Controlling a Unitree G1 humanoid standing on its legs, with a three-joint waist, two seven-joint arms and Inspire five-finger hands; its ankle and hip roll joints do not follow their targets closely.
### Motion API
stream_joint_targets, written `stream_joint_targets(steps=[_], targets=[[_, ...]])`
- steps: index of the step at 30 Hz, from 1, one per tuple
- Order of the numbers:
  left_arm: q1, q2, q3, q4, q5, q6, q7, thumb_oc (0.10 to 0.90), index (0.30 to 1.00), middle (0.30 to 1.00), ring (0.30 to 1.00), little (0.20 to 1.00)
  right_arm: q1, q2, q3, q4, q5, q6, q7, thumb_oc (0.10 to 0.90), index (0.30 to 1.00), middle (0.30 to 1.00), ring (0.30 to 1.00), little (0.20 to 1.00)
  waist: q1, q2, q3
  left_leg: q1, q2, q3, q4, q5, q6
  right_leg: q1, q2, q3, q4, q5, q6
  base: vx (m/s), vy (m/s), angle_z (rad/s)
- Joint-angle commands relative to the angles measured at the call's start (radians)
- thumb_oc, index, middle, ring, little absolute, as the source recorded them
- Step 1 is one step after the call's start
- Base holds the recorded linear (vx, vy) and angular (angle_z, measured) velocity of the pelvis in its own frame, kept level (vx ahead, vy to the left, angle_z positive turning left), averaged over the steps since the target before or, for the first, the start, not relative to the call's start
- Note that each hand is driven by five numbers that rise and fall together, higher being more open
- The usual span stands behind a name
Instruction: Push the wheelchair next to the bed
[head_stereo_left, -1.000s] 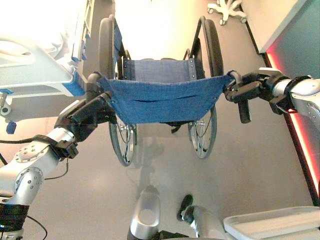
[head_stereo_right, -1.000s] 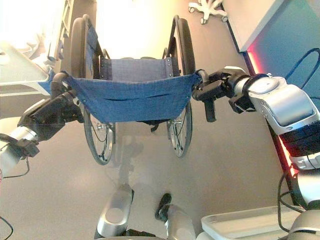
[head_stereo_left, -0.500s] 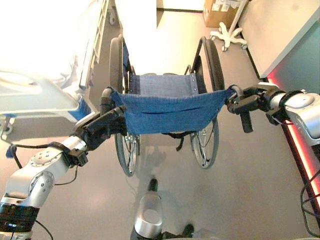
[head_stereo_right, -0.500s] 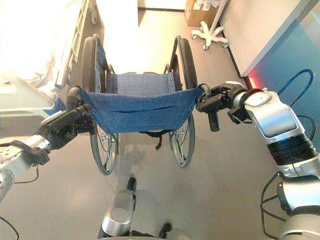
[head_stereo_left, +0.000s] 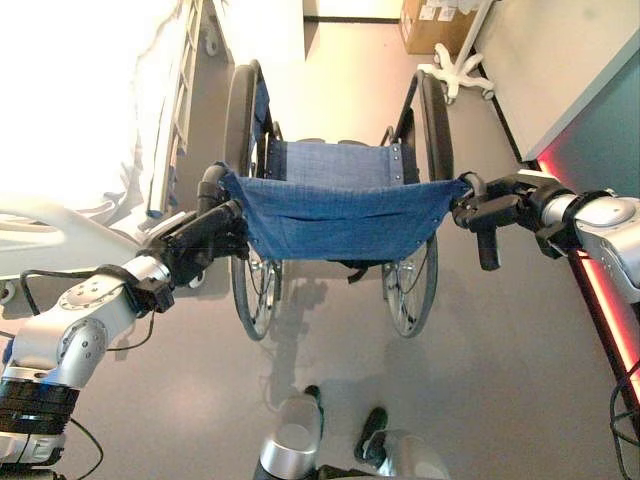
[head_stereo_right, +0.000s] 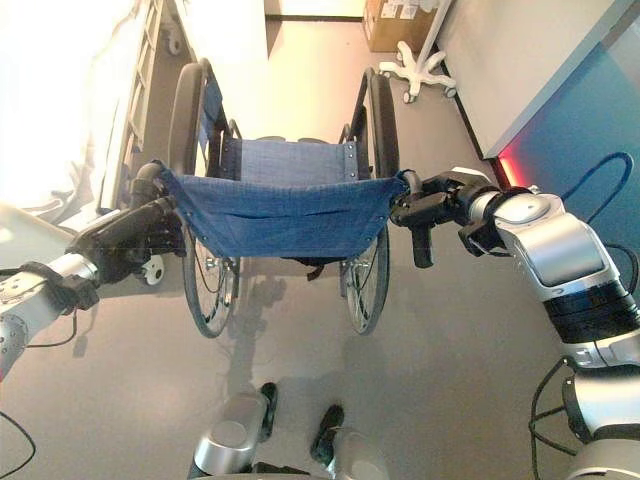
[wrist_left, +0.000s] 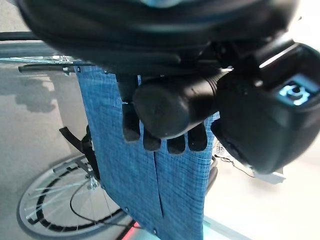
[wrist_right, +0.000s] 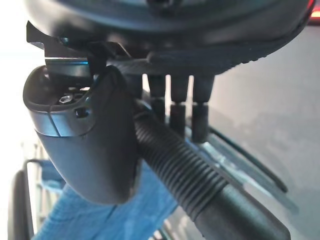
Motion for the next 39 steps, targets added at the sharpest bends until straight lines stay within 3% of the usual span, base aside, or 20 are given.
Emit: stream_joint_targets(steps=[1, 3, 6, 9, 11, 12, 13, 16, 18, 20, 22, 24, 26, 29, 31, 33, 35, 36, 38, 39], targets=[[-0.164, 0.026, 0.049, -0.041, -0.044, -0.226, 0.037, 0.4, 0.3, 0.3, 0.3, 0.3, -0.084, -0.078, 0.083, -0.186, -0.023, -0.23, 0.043, 0.4, 0.3, 0.3, 0.3, 0.3, -0.124, -0.014, -0.127, -0.039, -0.061, 0.002, 0.112, -0.059, -0.036, -0.1, -0.111, -0.008, -0.17, 0.244, 0.102, 0.46, -0.203, -0.09], [-0.191, 0.011, 0.029, -0.037, 0.001, -0.23, 0.04, 0.4, 0.3, 0.3, 0.3, 0.3, -0.1, -0.074, 0.06, -0.226, 0.009, -0.178, 0.024, 0.4, 0.3, 0.3, 0.3, 0.3, -0.158, -0.03, -0.117, 0.054, -0.039, -0.008, 0.141, -0.158, -0.02, -0.184, -0.125, -0.008, -0.154, 0.282, 0.12, 0.71, -0.188, 0.02], [-0.201, -0.009, 0.005, -0.022, 0.006, -0.231, 0.042, 0.4, 0.3, 0.3, 0.3, 0.3, -0.109, -0.098, 0.061, -0.233, 0.039, -0.16, 0.03, 0.4, 0.3, 0.3, 0.3, 0.3, -0.185, -0.031, -0.144, 0.061, -0.022, -0.013, 0.226, -0.173, -0.018, -0.178, -0.094, 0.02, -0.109, 0.244, 0.107, 0.58, -0.051, 0.5], [-0.188, -0.027, 0.004, -0.029, -0.012, -0.204, 0.06, 0.4, 0.3, 0.3, 0.3, 0.3, -0.115, -0.142, 0.061, -0.222, 0.074, -0.149, 0.069, 0.4, 0.3, 0.3, 0.3, 0.3, -0.214, -0.031, -0.2, 0.106, 0.019, -0.013, 0.316, -0.095, -0.059, -0.17, -0.045, 0.023, -0.035, 0.201, 0.056, 0.58, -0.005, 0.86], [-0.161, -0.042, 0.013, -0.061, -0.046, -0.204, 0.091, 0.4, 0.3, 0.3, 0.3, 0.3, -0.104, -0.178, 0.065, -0.211, 0.046, -0.163, 0.099, 0.4, 0.3, 0.3, 0.3, 0.3, -0.227, -0.029, -0.235, 0.1, 0.06, -0.015, 0.484, 0.035, -0.107, -0.141, -0.008, -0.015, -0.03, 0.159, -0.003, 0.55, -0.084, 0.87], [-0.147, -0.047, 0.024, -0.079, -0.064, -0.206, 0.104, 0.4, 0.3, 0.3, 0.3, 0.3, -0.096, -0.184, 0.063, -0.208, 0.038, -0.171, 0.1, 0.4, 0.3, 0.3, 0.3, 0.3, -0.224, -0.022, -0.24, 0.084, 0.059, -0.041, 0.555, 0.058, -0.115, -0.129, 0.008, -0.028, -0.024, 0.14, -0.021, 0.53, -0.103, 0.09], [-0.115, -0.067, 0.054, -0.118, -0.115, -0.234, 0.168, 0.4, 0.3, 0.3, 0.3, 0.3, -0.086, -0.188, 0.058, -0.199, 0.043, -0.191, 0.084, 0.4, 0.3, 0.3, 0.3, 0.3, -0.203, -0.029, -0.238, 0.024, -0.002, -0.096, 0.685, 0.085, -0.114, -0.115, 0.026, -0.027, -0.017, 0.119, -0.043, 0.37, -0.077, -0.21], [-0.074, -0.105, 0.1, -0.171, -0.129, -0.208, 0.181, 0.4, 0.3, 0.3, 0.3, 0.3, -0.1, -0.185, 0.058, -0.197, 0.08, -0.184, 0.038, 0.4, 0.3, 0.3, 0.3, 0.3, -0.17, -0.05, -0.222, -0.062, -0.075, -0.133, 0.754, 0.077, -0.096, -0.096, 0.042, -0.015, -0.022, 0.116, -0.051, 0.35, -0.105, -0.5], [-0.026, -0.117, 0.124, -0.224, -0.1, -0.207, 0.169, 0.4, 0.3, 0.3, 0.3, 0.3, -0.133, -0.176, 0.078, -0.208, 0.11, -0.161, -0.013, 0.4, 0.3, 0.3, 0.3, 0.3, -0.128, -0.066, -0.198, -0.113, -0.098, -0.159, 0.691, 0.051, -0.073, -0.069, 0.062, -0.005, -0.034, 0.122, -0.041, 0.34, -0.098, -0.4], [0.0, -0.11, 0.137, -0.256, -0.085, -0.215, 0.156, 0.4, 0.3, 0.3, 0.3, 0.3, -0.159, -0.167, 0.095, -0.213, 0.12, -0.147, -0.039, 0.4, 0.3, 0.3, 0.3, 0.3, -0.109, -0.067, -0.19, -0.109, -0.078, -0.173, 0.526, 0.041, -0.058, -0.059, 0.077, -0.001, -0.038, 0.12, -0.034, 0.27, -0.015, 0.12], [0.033, -0.108, 0.157, -0.286, -0.079, -0.223, 0.132, 0.4, 0.3, 0.3, 0.3, 0.3, -0.181, -0.132, 0.113, -0.208, 0.097, -0.138, -0.062, 0.4, 0.3, 0.3, 0.3, 0.3, -0.078, -0.057, -0.181, -0.079, -0.055, -0.175, 0.258, 0.076, -0.063, -0.019, 0.101, 0.004, -0.039, 0.092, -0.031, 0.36, 0.029, 0.16], [0.064, -0.129, 0.167, -0.303, -0.057, -0.236, 0.117, 0.4, 0.3, 0.3, 0.3, 0.3, -0.183, -0.097, 0.12, -0.202, 0.057, -0.135, -0.066, 0.4, 0.3, 0.3, 0.3, 0.3, -0.053, -0.051, -0.174, -0.08, -0.053, -0.161, 0.168, 0.106, -0.069, 0.025, 0.112, 0.007, -0.051, 0.071, -0.032, 0.3, 0.043, -0.45], [0.127, -0.16, 0.174, -0.326, -0.026, -0.264, 0.084, 0.4, 0.3, 0.3, 0.3, 0.3, -0.177, -0.033, 0.139, -0.185, -0.015, -0.132, -0.067, 0.4, 0.3, 0.3, 0.3, 0.3, -0.012, -0.011, -0.18, -0.128, -0.037, -0.061, -0.039, 0.208, -0.088, 0.113, 0.16, -0.007, -0.07, 0.019, -0.047, 0.47, 0.056, -0.82], [0.14, -0.17, 0.167, -0.329, -0.036, -0.271, 0.077, 0.4, 0.3, 0.3, 0.3, 0.3, -0.12, -0.016, 0.127, -0.177, -0.075, -0.159, -0.053, 0.4, 0.3, 0.3, 0.3, 0.3, 0.002, 0.005, -0.197, -0.174, -0.022, 0.098, -0.103, 0.268, -0.086, 0.195, 0.205, -0.039, -0.08, -0.035, -0.068, 0.46, 0.007, -0.11], [0.138, -0.162, 0.184, -0.316, -0.043, -0.275, 0.074, 0.4, 0.3, 0.3, 0.3, 0.3, -0.093, -0.011, 0.115, -0.162, -0.111, -0.193, -0.033, 0.4, 0.3, 0.3, 0.3, 0.3, 0.009, -0.017, -0.217, -0.16, -0.057, 0.12, -0.119, 0.187, -0.063, 0.225, 0.209, -0.05, -0.066, -0.083, -0.055, 0.43, -0.015, -0.19], [0.154, -0.132, 0.214, -0.313, -0.075, -0.272, 0.075, 0.4, 0.3, 0.3, 0.3, 0.3, -0.09, -0.005, 0.111, -0.145, -0.111, -0.218, -0.017, 0.4, 0.3, 0.3, 0.3, 0.3, 0.038, -0.041, -0.235, -0.147, -0.097, 0.099, -0.135, 0.166, -0.021, 0.241, 0.219, -0.064, -0.04, -0.077, -0.04, 0.45, -0.045, 0.01], [0.162, -0.115, 0.24, -0.308, -0.096, -0.257, 0.069, 0.4, 0.3, 0.3, 0.3, 0.3, -0.1, -0.007, 0.116, -0.136, -0.091, -0.229, -0.02, 0.4, 0.3, 0.3, 0.3, 0.3, 0.065, -0.075, -0.253, -0.138, -0.127, 0.094, -0.126, 0.131, 0.012, 0.251, 0.215, -0.086, 0.007, -0.03, -0.007, 0.47, -0.038, -0.1], [0.169, -0.106, 0.258, -0.294, -0.099, -0.262, 0.05, 0.4, 0.3, 0.3, 0.3, 0.3, -0.115, -0.006, 0.125, -0.118, -0.079, -0.242, -0.037, 0.4, 0.3, 0.3, 0.3, 0.3, 0.091, -0.102, -0.265, -0.123, -0.151, 0.09, -0.146, 0.117, 0.037, 0.238, 0.202, -0.12, 0.117, 0.069, 0.051, 0.43, -0.007, -0.06], [0.175, -0.096, 0.273, -0.294, -0.1, -0.272, 0.041, 0.4, 0.3, 0.3, 0.3, 0.3, -0.126, -0.004, 0.132, -0.1, -0.067, -0.256, -0.051, 0.4, 0.3, 0.3, 0.3, 0.3, 0.106, -0.114, -0.267, -0.113, -0.161, 0.09, -0.149, 0.103, 0.054, 0.219, 0.202, -0.139, 0.239, 0.142, 0.1, 0.36, -0.017, 0.09], [0.185, -0.09, 0.289, -0.297, -0.098, -0.279, 0.025, 0.4, 0.3, 0.3, 0.3, 0.3, -0.136, 0.001, 0.137, -0.083, -0.05, -0.267, -0.068, 0.4, 0.3, 0.3, 0.3, 0.3, 0.119, -0.125, -0.265, -0.104, -0.166, 0.071, -0.141, 0.094, 0.063, 0.177, 0.21, -0.131, 0.355, 0.237, 0.15, 0.32, -0.094, 0.23]])
